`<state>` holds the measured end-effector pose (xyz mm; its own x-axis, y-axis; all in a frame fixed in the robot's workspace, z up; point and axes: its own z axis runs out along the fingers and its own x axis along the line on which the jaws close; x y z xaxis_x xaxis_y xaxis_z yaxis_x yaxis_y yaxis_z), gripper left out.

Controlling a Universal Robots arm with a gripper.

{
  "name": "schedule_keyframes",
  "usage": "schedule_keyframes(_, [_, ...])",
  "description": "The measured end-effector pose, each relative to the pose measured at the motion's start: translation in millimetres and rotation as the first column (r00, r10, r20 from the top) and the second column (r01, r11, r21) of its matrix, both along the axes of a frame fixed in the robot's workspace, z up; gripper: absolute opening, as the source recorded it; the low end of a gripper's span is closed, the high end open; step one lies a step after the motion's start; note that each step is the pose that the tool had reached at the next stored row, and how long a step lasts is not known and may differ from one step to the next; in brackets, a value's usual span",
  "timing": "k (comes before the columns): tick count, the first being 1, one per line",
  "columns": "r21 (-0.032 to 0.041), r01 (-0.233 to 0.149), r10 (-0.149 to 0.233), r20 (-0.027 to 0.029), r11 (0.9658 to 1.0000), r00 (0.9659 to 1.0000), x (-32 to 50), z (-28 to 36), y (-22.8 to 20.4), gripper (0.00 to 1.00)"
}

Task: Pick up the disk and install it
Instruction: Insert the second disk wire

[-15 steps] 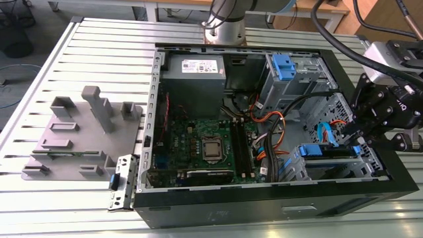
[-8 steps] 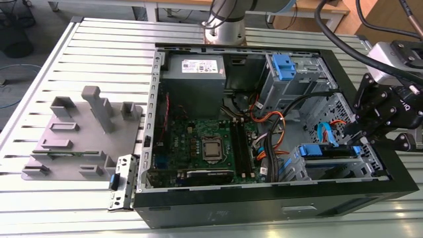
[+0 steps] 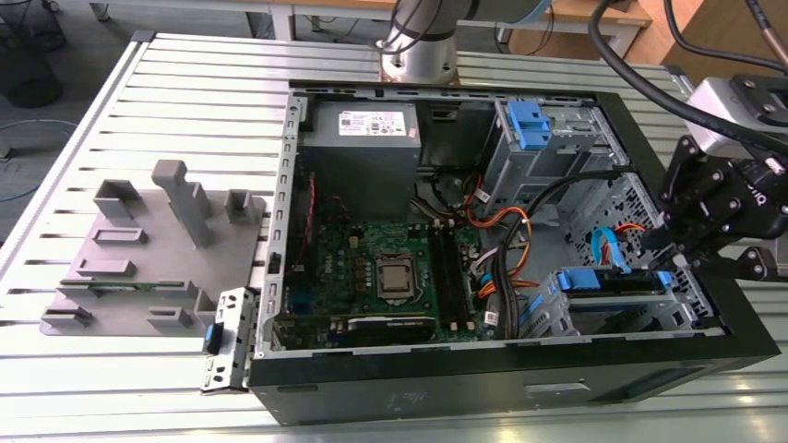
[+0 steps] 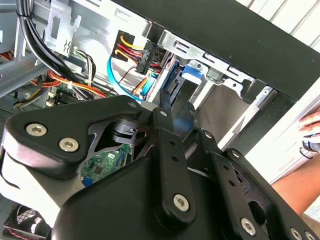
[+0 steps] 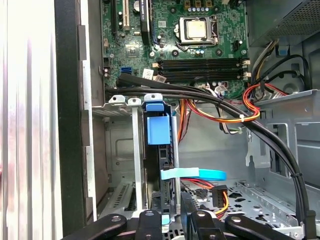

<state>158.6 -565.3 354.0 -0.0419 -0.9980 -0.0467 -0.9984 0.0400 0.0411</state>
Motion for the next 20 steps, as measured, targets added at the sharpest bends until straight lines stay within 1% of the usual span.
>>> schedule_keyframes(3, [0.0002,0.000,0.000,0.0000,1.0000,1.0000,0.0,-0.1,1.9,0.29])
schedule_keyframes(5, [0.0001,0.000,0.000,-0.0001,1.0000,1.0000,0.0,-0.1,4.0,0.29])
schedule_keyframes(13, [0.0001,0.000,0.000,0.0000,1.0000,1.0000,0.0,-0.4,13.8,0.29])
schedule_keyframes(14, [0.0002,0.000,0.000,0.0000,1.0000,1.0000,0.0,-0.4,15.6,0.29])
schedule_keyframes(20, [0.0001,0.000,0.000,0.0000,1.0000,1.0000,0.0,-0.4,16.0,0.29])
